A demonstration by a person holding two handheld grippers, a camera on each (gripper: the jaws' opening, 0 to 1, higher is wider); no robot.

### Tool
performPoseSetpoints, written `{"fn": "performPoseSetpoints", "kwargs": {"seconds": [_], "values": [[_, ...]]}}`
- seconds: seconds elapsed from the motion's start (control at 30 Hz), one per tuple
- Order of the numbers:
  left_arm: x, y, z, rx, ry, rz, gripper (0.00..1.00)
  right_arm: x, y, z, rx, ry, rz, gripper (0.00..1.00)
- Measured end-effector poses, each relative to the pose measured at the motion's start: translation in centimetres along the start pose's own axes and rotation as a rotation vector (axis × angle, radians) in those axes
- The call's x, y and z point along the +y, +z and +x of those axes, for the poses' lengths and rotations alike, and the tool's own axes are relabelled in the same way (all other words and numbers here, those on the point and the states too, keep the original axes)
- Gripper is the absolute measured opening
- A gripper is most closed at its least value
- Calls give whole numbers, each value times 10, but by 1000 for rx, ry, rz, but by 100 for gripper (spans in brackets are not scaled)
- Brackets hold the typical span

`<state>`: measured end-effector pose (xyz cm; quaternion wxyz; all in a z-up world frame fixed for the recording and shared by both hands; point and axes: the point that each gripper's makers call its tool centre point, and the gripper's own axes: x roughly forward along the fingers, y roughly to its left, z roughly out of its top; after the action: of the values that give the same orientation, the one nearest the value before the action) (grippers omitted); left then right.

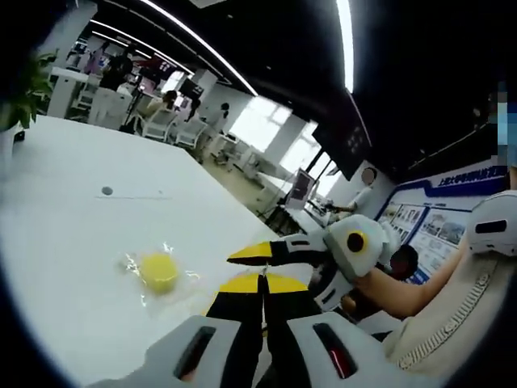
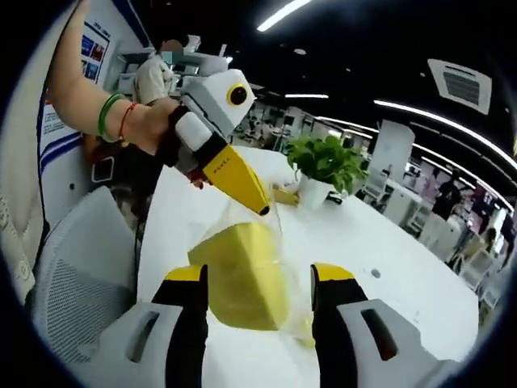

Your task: Compare the silicone blocks by pressing each to a similar depth, holding the contact briefly, and releasing to observe deformation and rebound differences across the visible hardness samples.

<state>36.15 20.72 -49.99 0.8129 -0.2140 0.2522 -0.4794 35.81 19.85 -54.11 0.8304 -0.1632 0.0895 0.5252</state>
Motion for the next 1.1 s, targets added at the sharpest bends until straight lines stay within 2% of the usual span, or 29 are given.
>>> {"fn": "performPoseSetpoints", "kwargs": {"seconds": [0.07,0.17,0.23,0.33,0.47,0.63,0.8,0.87,1.1], "values": [[0,1,0,-9,-1,-7,0,-2,1,-5,-21,-23,43,56],[2,3,0,-21,0,-16,0,-5,-3,-12,-27,-54,60,61],[4,4,-1,-31,1,-26,0,-8,-7,-16,-31,-79,106,65],[8,8,-4,-52,4,-51,0,-11,-7,-24,-71,-107,198,72],[16,11,-9,-84,20,-74,0,-14,-16,-37,-78,-142,231,77],[33,2,-11,-73,52,-105,0,-9,-23,-56,-99,-158,280,83],[54,-7,-14,-97,82,-173,0,2,-42,-74,-69,-205,277,92],[61,-10,-14,-97,89,-186,0,7,-53,-82,-44,-223,311,94],[94,-11,-19,-130,141,-242,0,12,-78,-102,-1,-298,388,88]]}}
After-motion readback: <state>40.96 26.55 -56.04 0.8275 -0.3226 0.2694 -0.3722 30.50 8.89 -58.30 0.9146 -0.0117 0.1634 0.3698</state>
